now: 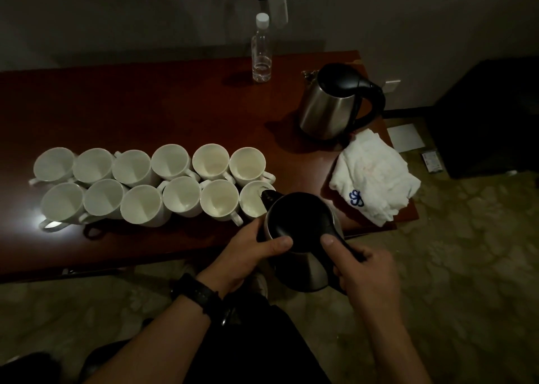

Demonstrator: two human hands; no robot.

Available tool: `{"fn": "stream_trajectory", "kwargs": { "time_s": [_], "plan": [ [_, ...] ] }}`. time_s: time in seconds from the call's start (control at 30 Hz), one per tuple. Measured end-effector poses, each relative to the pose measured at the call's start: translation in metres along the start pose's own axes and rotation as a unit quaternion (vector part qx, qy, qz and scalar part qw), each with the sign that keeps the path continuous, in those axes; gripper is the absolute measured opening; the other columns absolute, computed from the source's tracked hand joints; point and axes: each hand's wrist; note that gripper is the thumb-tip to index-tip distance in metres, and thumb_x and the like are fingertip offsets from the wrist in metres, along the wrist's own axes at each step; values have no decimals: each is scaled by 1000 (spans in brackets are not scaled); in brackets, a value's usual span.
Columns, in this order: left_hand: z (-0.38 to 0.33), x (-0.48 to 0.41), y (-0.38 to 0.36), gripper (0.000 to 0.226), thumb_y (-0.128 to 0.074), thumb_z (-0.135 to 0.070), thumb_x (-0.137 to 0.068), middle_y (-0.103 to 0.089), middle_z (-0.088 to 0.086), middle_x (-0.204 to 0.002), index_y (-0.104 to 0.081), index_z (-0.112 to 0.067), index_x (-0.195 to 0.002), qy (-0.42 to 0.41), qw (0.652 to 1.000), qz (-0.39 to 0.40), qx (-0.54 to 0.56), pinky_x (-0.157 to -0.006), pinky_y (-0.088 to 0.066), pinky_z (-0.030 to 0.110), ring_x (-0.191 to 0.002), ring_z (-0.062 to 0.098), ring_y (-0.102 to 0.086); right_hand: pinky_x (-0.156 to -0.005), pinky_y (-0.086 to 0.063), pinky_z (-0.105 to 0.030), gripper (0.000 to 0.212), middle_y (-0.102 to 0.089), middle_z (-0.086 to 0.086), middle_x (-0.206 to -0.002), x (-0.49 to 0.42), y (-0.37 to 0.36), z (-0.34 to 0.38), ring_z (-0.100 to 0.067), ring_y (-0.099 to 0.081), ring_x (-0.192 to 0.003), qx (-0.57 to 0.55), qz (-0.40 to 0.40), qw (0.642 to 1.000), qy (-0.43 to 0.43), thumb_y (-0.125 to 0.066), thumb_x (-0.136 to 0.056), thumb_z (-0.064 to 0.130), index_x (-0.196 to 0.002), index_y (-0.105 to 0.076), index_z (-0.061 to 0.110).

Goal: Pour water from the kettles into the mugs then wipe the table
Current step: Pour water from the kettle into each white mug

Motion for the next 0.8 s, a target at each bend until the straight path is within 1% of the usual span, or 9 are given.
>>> {"fn": "stream_trajectory", "kwargs": {
  "time_s": [0.07, 0.23, 0.3, 0.37, 0.4, 0.47, 0.57, 0.63, 0.8],
  "plan": [
    [-1, 0, -1, 94, -94, -50, -59, -69, 7, -133, -57, -16, -139, 1, 1000, 2, -1, -107, -50, 44, -127, 28, -63, -44, -31, -30, 64, -48, 0, -42, 1, 0, 2, -11, -43, -40, 4, -3, 1000, 3, -67, -61, 76, -56, -63, 12],
    [-2, 0, -1, 104, -94, -58, -55, -69, 10, -134, -56, -13, -140, 2, 1000, 3, 0, -109, -48, 46, -127, 29, -63, -41, -32, -25, 55, -49, 3, -39, 1, 0, 5, -8, -44, -37, -4, -3, 1000, -2, -67, -60, 75, -51, -67, 21],
    [-3, -1, -2, 103, -94, -59, -54, -70, 10, -132, -57, -13, -138, 5, 1000, -2, 10, -108, -49, 46, -126, 29, -64, -40, -33, -20, 44, -52, 6, -39, 1, 0, 6, -4, -46, -36, -13, -1, 1000, 0, -72, -63, 69, -47, -68, 29],
    [-2, -1, -2, 90, -91, -53, -62, -70, 10, -131, -59, -14, -137, 7, 1000, 0, 14, -108, -49, 47, -126, 30, -64, -39, -33, -16, 37, -54, 8, -40, 1, -1, 5, 0, -48, -36, -22, 3, 1000, 9, -78, -71, 60, -45, -68, 35],
    [-2, -1, -2, 82, -88, -48, -68, -70, 10, -131, -59, -15, -137, 8, 1000, 0, 16, -109, -48, 48, -126, 31, -64, -39, -33, -16, 37, -55, 8, -41, 1, -1, 4, 0, -49, -36, -24, 4, 1000, 14, -80, -74, 57, -46, -68, 35],
    [-2, -2, -2, 73, -82, -41, -73, -70, 11, -131, -60, -14, -137, 12, 1000, 1, 20, -111, -47, 51, -126, 33, -63, -41, -34, -20, 42, -55, 5, -42, 1, -1, 4, -4, -49, -38, -23, 1, 1000, 10, -75, -70, 65, -47, -68, 30],
    [-2, -1, -2, 74, -80, -40, -74, -68, 14, -133, -58, -11, -139, 15, 1000, -4, 22, -114, -43, 57, -127, 34, -63, -44, -36, -32, 61, -56, -11, -48, 1, -1, 4, -12, -50, -41, -5, -6, 1000, -9, -66, -59, 77, -55, -68, 17],
    [-1, -1, -2, 74, -80, -39, -74, -68, 14, -134, -58, -10, -139, 16, 1000, -6, 26, -115, -41, 58, -128, 35, -62, -47, -35, -33, 66, -56, -16, -52, 1, -1, 5, -15, -49, -43, 2, -7, 1000, -16, -66, -58, 78, -59, -67, 12],
    [-1, 0, -3, 76, -81, -40, -73, -68, 14, -134, -58, -11, -140, 22, 999, -7, 30, -116, -39, 60, -129, 34, -61, -48, -37, -32, 58, -58, -10, -47, 3, -1, 9, -12, -50, -40, 17, -12, 999, -26, -65, -56, 78, -55, -69, 20]
  ]
}}
Point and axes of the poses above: each hand's wrist, its own x-axis away from the middle knuckle, its own y-axis out of the back of the hand, z = x × y
